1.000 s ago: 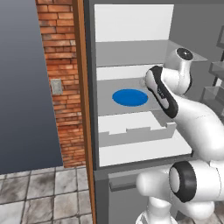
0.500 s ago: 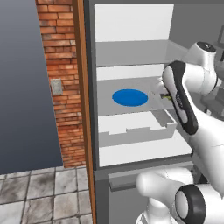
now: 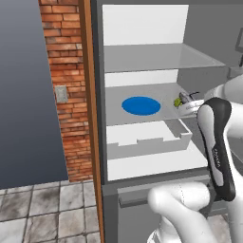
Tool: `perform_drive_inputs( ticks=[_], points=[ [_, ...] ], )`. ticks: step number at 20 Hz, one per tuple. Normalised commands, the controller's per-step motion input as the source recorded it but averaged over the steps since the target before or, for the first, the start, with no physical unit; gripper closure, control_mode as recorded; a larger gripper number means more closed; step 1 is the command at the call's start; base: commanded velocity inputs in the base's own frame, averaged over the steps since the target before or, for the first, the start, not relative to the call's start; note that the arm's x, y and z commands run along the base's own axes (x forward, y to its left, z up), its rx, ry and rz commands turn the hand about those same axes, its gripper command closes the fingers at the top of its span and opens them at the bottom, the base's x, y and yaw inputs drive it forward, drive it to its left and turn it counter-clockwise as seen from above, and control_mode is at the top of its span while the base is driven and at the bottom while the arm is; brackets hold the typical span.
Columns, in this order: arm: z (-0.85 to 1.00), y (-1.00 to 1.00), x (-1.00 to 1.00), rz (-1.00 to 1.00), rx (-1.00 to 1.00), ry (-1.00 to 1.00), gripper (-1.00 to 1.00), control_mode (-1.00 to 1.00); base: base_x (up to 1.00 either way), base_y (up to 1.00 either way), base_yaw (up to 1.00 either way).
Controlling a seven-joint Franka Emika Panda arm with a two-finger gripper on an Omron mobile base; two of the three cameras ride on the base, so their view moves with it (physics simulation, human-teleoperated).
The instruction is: Retrieve the fish from the fridge and place it on the cutting board.
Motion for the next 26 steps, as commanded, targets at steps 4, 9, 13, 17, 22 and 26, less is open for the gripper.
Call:
perform_drive_inputs(
  ticks=[4,9,13,17,22,26],
  points=[
    [0.00,0.00,0.00,0.00,0.00,0.00,1.00,1.00,-1.00,0.11,0.17],
    [0.00,0.00,0.00,0.00,0.00,0.00,1.00,1.00,-0.96,0.25,0.52],
    [0.00,0.00,0.00,0.00,0.00,0.00,1.00,1.00,-0.37,0.17,0.84],
    [0.00,0.00,0.00,0.00,0.00,0.00,1.00,1.00,-0.14,0.22,0.90],
    [0.00,0.00,0.00,0.00,0.00,0.00,1.00,1.00,-0.12,0.25,0.90],
    [0.00,0.00,0.00,0.00,0.00,0.00,1.00,1.00,-0.06,0.35,0.91]
  ],
)
